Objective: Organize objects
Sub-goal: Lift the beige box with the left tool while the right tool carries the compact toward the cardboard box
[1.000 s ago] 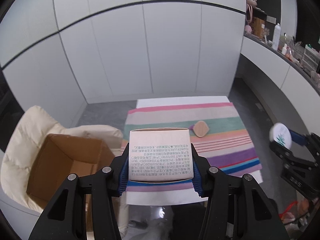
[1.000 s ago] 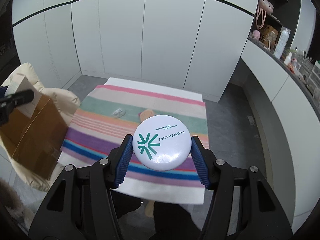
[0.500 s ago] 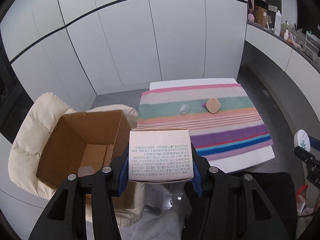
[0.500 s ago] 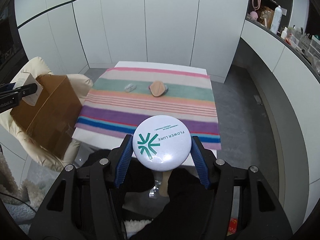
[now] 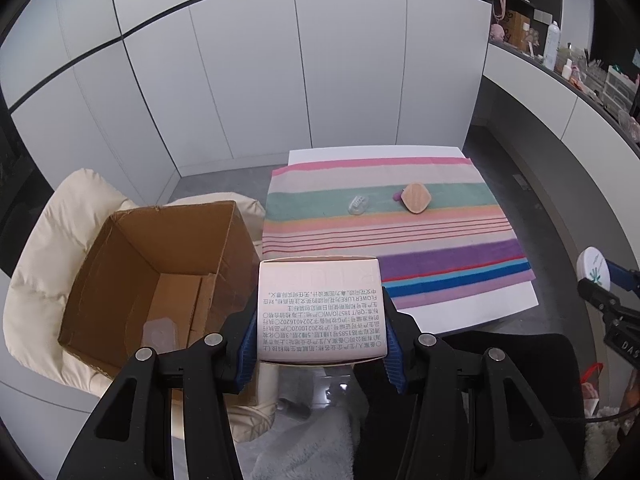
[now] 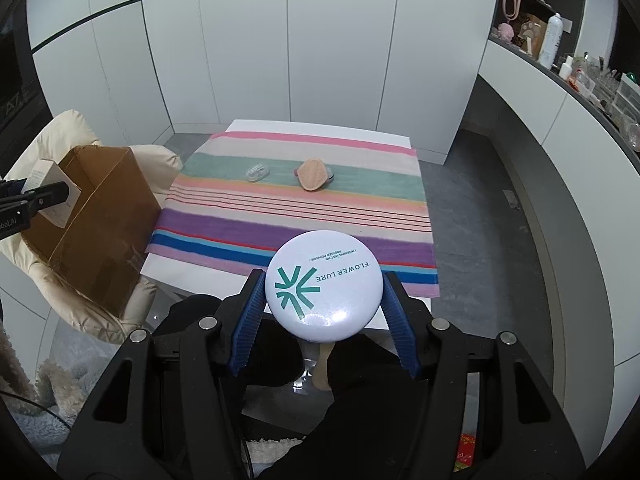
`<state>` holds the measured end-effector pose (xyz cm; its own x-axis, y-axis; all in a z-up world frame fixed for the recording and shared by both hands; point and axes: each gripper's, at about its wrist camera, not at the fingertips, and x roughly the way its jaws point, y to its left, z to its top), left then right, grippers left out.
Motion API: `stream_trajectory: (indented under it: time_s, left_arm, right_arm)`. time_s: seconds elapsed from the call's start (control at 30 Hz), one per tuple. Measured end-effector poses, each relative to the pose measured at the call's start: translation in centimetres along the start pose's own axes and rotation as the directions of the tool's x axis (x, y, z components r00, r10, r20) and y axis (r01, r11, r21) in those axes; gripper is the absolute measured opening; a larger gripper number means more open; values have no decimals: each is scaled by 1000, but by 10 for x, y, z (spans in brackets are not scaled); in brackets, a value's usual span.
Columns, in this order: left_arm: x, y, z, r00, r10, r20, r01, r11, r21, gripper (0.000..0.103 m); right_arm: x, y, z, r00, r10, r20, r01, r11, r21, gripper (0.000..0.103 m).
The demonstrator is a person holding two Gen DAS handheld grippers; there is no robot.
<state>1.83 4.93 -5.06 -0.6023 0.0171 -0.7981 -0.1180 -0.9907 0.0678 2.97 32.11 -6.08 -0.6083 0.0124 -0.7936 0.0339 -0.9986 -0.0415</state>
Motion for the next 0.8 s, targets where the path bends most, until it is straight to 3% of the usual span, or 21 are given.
stream_trajectory:
  time_s: [0.23,0.43,0.8]
  left_arm:
    - [1,22,-5,1000,26,-8,-26,999,-41,52]
    - [-1,56,-23,996,90,-21,-92,992,-92,52]
    - [-12,151,-74,977,182,-107,-204,946,-252,52]
  right_arm:
    - [13,20,5,999,38,-25,-39,998,-54,60]
    - [27,55,9,995,95,-39,-99,988,-116,60]
    - [42,169,7,964,249,-90,-265,916,-302,60]
